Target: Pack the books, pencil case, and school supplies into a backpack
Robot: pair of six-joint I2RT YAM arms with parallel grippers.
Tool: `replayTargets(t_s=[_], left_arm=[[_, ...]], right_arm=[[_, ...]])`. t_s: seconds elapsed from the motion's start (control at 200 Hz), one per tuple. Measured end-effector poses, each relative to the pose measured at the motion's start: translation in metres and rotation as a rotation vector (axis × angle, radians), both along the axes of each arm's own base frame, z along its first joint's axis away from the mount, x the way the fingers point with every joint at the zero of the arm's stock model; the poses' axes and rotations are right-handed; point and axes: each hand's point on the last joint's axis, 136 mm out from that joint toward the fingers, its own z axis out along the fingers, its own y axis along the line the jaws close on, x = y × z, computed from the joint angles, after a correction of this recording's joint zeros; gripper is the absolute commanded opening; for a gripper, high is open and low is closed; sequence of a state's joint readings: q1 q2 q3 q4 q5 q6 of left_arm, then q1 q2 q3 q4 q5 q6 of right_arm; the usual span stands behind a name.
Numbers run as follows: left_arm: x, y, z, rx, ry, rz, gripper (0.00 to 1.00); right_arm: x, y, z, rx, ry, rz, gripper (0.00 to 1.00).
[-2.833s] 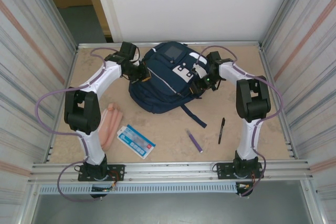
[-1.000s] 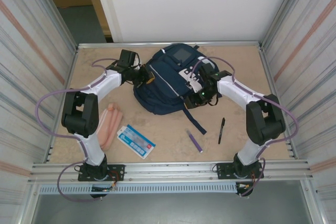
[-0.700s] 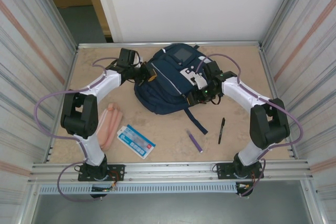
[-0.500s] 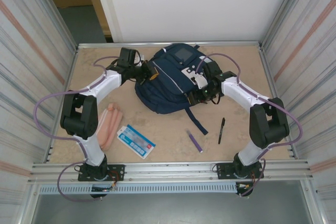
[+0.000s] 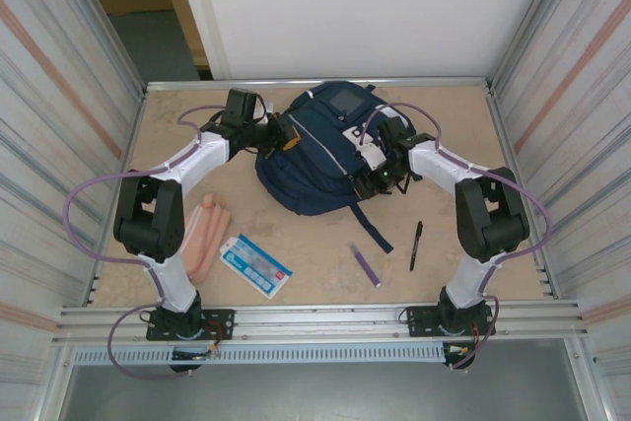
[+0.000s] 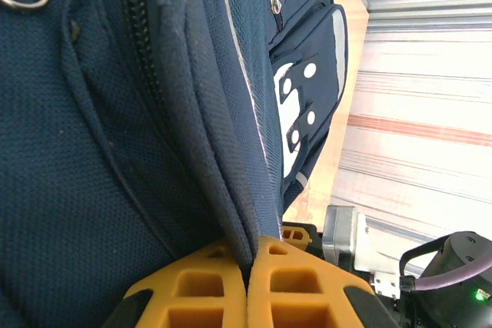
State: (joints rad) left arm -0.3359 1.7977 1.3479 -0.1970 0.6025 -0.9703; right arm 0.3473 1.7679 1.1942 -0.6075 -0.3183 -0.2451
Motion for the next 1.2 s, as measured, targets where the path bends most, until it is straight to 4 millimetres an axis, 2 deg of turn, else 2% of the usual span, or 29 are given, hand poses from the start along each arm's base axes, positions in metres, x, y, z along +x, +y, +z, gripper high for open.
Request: replayTargets(t_s=[0.085,0.17,0.286,0.521,0.551,0.621,0.707,0.817,1.002,1.097,1.203], left_arm=[[0.000,0.000,0.000,0.000,0.000,0.000,0.00],[0.000,0.000,0.000,-0.001,-0.001,0.001,0.00],[0.001,0.000,0.001,-0.004,-0.006,0.002,0.00],[0.003,-0.001,0.003,-0.013,0.001,0.016,0.00],[0.003,-0.001,0.003,-0.015,0.002,0.019,0.00],[0.004,-0.002,0.003,-0.019,0.002,0.023,0.00],[0.004,-0.003,0.002,-0.022,0.008,0.026,0.00],[0.004,-0.004,0.002,-0.025,0.014,0.027,0.00],[0.007,-0.007,0.010,-0.044,0.010,0.028,0.00],[0.007,-0.007,0.011,-0.049,0.014,0.028,0.00],[0.007,-0.007,0.011,-0.053,0.019,0.031,0.00]], right_arm=[[0.000,-0.003,0.001,0.014,0.011,-0.010,0.13],[0.001,-0.002,0.002,0.022,0.005,0.000,0.04],[-0.003,0.003,0.003,0.027,-0.001,0.016,0.00],[-0.018,0.024,0.009,0.070,-0.023,0.091,0.00],[-0.020,0.027,0.010,0.073,-0.024,0.100,0.06],[-0.024,0.031,0.010,0.077,-0.030,0.115,0.28],[-0.028,0.030,0.009,0.082,-0.039,0.114,0.38],[-0.024,0.017,0.016,0.108,-0.056,0.079,0.43],[0.000,0.002,0.029,0.159,-0.126,0.012,0.47],[0.004,0.003,0.026,0.163,-0.131,0.009,0.48],[0.004,0.006,0.012,0.152,-0.097,0.013,0.48]])
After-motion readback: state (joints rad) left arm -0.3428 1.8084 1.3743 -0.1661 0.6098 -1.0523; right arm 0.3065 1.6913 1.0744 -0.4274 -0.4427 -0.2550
